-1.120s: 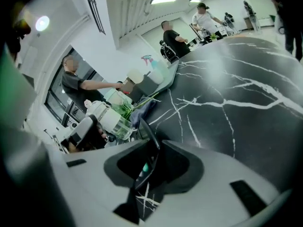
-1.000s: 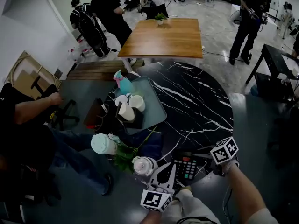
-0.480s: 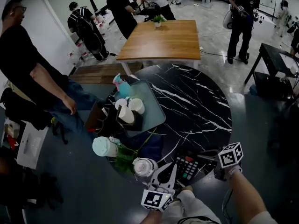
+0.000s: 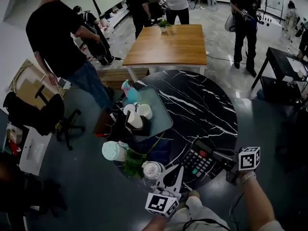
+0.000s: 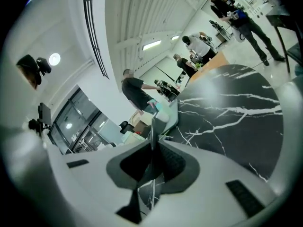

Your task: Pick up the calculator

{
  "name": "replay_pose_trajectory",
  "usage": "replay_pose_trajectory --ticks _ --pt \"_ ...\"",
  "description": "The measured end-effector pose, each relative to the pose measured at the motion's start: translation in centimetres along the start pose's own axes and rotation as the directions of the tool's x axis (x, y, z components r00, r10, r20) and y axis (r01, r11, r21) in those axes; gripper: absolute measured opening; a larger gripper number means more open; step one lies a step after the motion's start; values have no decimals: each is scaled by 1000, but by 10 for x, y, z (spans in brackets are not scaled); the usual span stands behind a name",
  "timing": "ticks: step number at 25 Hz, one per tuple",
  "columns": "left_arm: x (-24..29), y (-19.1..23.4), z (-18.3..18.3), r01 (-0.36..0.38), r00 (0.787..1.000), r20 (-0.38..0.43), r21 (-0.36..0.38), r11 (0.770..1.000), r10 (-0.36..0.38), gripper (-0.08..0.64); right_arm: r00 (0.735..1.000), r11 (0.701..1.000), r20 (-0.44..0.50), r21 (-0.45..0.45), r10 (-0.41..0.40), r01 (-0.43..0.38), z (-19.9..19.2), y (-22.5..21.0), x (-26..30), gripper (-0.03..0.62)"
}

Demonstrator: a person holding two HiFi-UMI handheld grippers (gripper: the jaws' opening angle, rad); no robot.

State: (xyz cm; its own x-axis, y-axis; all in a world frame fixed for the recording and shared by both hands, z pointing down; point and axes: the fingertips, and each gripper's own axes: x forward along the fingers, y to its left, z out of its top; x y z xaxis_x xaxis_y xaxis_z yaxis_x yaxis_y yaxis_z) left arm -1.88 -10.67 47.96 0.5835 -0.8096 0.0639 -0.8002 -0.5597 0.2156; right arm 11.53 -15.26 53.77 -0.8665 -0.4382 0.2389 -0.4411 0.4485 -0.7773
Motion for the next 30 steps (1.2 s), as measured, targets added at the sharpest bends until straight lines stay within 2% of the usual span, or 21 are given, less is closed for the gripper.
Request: replay_pose_trajectory --ticks 8,15,18,25,30 --pt "-7 5 28 8 998 61 5 1000 -8 6 990 1000 139 -7 27 -26 40 34 -11 49" --pt "-9 -2 41 13 996 90 2 1000 -13 6 982 999 184 -12 36 -34 49 54 -19 49" --pt "-10 -5 48 13 994 107 0 1000 -13 6 975 997 210 5 72 -75 52 65 -20 49" --pt "-18 -7 53 6 993 120 5 1000 -6 6 971 993 206 -12 119 -119 52 80 -13 49" --pt "-26 -8 54 -8 992 127 4 1000 7 6 979 996 184 -34 87 -82 45 78 -13 49"
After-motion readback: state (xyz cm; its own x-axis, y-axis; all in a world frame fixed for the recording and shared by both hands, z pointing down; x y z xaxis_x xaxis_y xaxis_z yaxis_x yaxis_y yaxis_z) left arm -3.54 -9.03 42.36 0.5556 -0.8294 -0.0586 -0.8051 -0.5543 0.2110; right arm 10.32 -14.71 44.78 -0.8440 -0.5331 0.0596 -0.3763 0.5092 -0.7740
